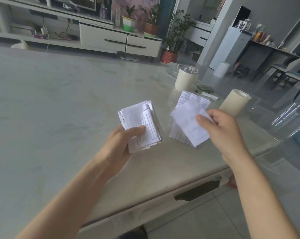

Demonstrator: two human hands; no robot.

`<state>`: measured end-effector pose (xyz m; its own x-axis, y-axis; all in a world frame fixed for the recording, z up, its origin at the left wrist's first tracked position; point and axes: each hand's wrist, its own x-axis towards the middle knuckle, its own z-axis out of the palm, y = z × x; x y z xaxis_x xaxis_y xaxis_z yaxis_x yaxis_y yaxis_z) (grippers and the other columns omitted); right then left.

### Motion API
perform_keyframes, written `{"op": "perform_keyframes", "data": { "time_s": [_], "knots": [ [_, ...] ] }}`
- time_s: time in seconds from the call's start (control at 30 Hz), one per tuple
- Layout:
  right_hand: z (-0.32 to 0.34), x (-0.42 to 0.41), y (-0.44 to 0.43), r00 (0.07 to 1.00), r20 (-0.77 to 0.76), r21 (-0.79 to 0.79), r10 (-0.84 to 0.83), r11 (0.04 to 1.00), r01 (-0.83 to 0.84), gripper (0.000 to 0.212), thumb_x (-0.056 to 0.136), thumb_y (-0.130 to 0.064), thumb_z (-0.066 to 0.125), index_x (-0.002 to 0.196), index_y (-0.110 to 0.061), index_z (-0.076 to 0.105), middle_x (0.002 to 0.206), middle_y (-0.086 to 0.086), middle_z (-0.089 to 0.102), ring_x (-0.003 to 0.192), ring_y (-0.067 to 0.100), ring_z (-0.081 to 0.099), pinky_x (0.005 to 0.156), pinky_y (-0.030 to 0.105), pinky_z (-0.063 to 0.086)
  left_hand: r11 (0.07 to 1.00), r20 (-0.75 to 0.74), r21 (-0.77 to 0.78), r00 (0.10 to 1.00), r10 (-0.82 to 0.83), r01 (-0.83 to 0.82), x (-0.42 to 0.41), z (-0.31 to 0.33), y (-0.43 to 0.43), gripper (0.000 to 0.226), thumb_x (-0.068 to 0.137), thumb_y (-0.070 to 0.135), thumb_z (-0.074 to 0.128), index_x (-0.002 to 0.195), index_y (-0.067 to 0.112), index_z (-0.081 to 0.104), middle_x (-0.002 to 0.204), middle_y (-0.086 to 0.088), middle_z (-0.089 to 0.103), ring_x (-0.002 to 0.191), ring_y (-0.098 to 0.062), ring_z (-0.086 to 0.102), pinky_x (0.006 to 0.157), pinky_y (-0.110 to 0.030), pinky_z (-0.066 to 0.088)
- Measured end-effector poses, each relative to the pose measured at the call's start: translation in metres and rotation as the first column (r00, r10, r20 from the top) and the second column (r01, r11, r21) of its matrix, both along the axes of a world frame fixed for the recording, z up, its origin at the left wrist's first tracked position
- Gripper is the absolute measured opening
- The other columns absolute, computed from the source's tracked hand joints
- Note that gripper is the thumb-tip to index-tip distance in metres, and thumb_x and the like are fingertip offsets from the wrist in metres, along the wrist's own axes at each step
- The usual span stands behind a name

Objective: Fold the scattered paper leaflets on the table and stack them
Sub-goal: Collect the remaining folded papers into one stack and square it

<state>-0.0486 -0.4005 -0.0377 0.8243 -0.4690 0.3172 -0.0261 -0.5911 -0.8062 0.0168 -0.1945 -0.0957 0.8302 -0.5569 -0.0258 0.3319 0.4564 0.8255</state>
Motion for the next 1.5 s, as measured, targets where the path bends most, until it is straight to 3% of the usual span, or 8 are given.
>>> {"op": "perform_keyframes", "data": {
  "time_s": [0.1, 0.3, 0.47, 0.73, 0.93, 1.17, 1.33, 1.5],
  "knots": [
    [0.012, -0.002, 0.052, 0.970, 0.218, 0.440, 0.106, 0.877, -0.194, 0.010, 0.084, -0.018, 0.064, 0.079, -0.011, 0.059, 0.074, 0.005, 0.057, 0.063, 0.011, 0.051, 0.052, 0.022, 0.040, 0.999, 0.026, 0.027, 0.999, 0.022, -0.023, -0.002, 0.001, -0.001, 0.019, 0.088, 0.001, 0.050, 0.098, 0.011, 0.063, 0.078, -0.002, 0.072, 0.066, -0.012, 0.068, 0.055, -0.020, 0.052],
    [-0.030, 0.013, 0.119, 0.982, 0.186, -0.005, 0.014, 1.000, -0.013, 0.006, 0.088, -0.020, 0.058, 0.090, -0.020, 0.052, 0.081, -0.006, 0.063, 0.075, 0.012, 0.058, 0.065, 0.030, 0.047, 0.996, 0.113, 0.061, 0.992, 0.053, -0.060, -0.005, 0.002, 0.001, 0.022, 0.075, 0.014, 0.056, 0.082, 0.020, 0.076, 0.085, -0.002, 0.074, 0.076, -0.013, 0.070, 0.066, -0.025, 0.056],
    [-0.044, 0.016, 0.120, 0.979, 0.200, -0.149, -0.038, 0.986, 0.069, 0.015, 0.087, -0.029, 0.051, 0.093, -0.015, 0.055, 0.085, 0.005, 0.064, 0.080, 0.026, 0.057, 0.069, 0.041, 0.047, 0.997, 0.129, 0.060, 0.990, 0.049, -0.057, -0.010, 0.007, 0.001, 0.039, 0.090, 0.003, 0.048, 0.073, 0.024, 0.077, 0.078, 0.000, 0.074, 0.070, -0.010, 0.070, 0.056, -0.019, 0.051],
    [-0.012, 0.020, 0.064, 0.900, 0.331, -0.016, -0.282, 0.952, 0.305, 0.001, 0.090, -0.005, 0.053, 0.090, -0.006, 0.053, 0.070, -0.016, 0.047, 0.061, 0.004, 0.040, 0.056, 0.006, 0.034, 0.994, -0.151, -0.111, 0.988, -0.024, 0.007, -0.004, 0.009, 0.007, 0.020, 0.078, 0.005, 0.051, 0.093, 0.007, 0.064, 0.077, -0.003, 0.071, 0.064, -0.014, 0.068, 0.056, -0.020, 0.054],
    [-0.027, 0.023, 0.082, 0.996, 0.075, 0.099, 0.057, 0.993, -0.064, 0.019, 0.095, -0.018, 0.042, 0.102, -0.017, 0.060, 0.084, 0.000, 0.063, 0.078, 0.017, 0.058, 0.070, 0.033, 0.048, 0.979, -0.168, -0.180, 0.977, -0.129, 0.098, -0.004, 0.012, 0.007, 0.031, 0.069, 0.011, 0.049, 0.096, 0.006, 0.064, 0.083, -0.006, 0.072, 0.068, -0.017, 0.069, 0.063, -0.022, 0.056],
    [-0.026, 0.016, 0.090, 0.969, -0.014, 0.266, 0.246, 0.935, -0.233, 0.048, 0.098, -0.047, 0.029, 0.107, -0.013, 0.062, 0.094, 0.008, 0.068, 0.082, 0.008, 0.062, 0.068, 0.024, 0.050, 0.983, -0.089, -0.105, 0.983, -0.161, 0.151, -0.005, 0.009, 0.006, 0.030, 0.073, 0.014, 0.049, 0.098, 0.006, 0.065, 0.088, -0.009, 0.071, 0.073, -0.019, 0.068, 0.085, -0.033, 0.049],
    [-0.035, 0.014, 0.085, 0.926, -0.123, 0.143, 0.356, 0.930, -0.339, 0.035, 0.098, -0.046, 0.034, 0.124, -0.031, 0.051, 0.113, -0.014, 0.062, 0.106, 0.003, 0.057, 0.096, 0.033, 0.046, 0.991, 0.011, -0.009, 0.991, -0.133, 0.133, -0.006, 0.006, 0.003, 0.022, 0.077, 0.013, 0.053, 0.096, 0.009, 0.064, 0.077, -0.004, 0.070, 0.065, -0.014, 0.067, 0.056, -0.022, 0.053],
    [-0.032, 0.016, 0.062, 0.940, -0.094, -0.057, 0.327, 0.941, -0.333, 0.037, 0.099, -0.031, 0.040, 0.086, -0.004, 0.061, 0.081, 0.007, 0.059, 0.078, 0.014, 0.054, 0.073, 0.028, 0.040, 0.994, 0.050, 0.093, 0.997, -0.058, 0.053, -0.004, -0.002, 0.003, 0.019, 0.078, 0.009, 0.057, 0.095, 0.010, 0.065, 0.076, -0.005, 0.070, 0.063, -0.016, 0.065, 0.051, -0.023, 0.049]
  ]
}}
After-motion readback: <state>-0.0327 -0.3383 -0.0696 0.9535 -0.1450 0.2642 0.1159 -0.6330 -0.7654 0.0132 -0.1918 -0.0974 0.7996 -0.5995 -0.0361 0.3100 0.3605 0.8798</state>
